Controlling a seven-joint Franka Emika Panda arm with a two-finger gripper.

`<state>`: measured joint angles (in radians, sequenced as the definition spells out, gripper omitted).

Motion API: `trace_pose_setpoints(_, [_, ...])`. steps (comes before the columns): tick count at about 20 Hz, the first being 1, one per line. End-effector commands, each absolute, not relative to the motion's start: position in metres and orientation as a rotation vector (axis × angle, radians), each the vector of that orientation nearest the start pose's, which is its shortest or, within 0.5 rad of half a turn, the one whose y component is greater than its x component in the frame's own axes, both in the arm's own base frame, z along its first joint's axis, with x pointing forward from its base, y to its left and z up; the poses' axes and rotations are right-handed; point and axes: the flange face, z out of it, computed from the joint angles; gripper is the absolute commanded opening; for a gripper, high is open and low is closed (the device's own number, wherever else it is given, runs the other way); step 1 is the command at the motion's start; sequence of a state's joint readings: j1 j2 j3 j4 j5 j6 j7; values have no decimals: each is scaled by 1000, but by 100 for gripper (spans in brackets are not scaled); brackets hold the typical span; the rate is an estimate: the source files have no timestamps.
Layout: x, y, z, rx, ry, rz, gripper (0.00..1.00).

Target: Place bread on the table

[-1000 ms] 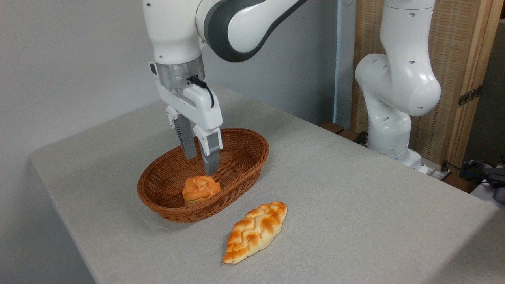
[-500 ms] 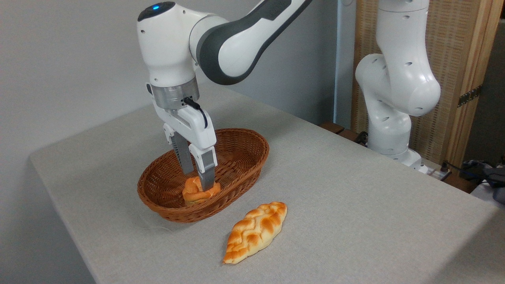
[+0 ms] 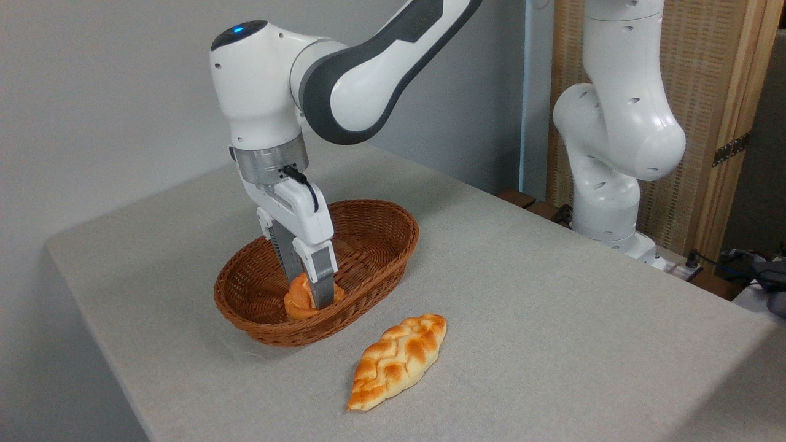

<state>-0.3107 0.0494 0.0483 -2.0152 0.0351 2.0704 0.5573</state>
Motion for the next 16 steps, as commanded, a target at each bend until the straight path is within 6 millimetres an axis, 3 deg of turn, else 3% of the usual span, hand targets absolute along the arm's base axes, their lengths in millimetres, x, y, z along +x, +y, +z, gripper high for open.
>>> trace_pose_setpoints(1, [548, -148, 426, -2805, 1297, -24, 84])
trace_pose_setpoints(3, [548, -148, 426, -2805, 1297, -24, 62])
trace_pose_setpoints(6, [548, -148, 428, -2804, 1297, -28, 44])
trace_pose_setpoints(16, [548, -147, 431, -2805, 1294, -36, 41])
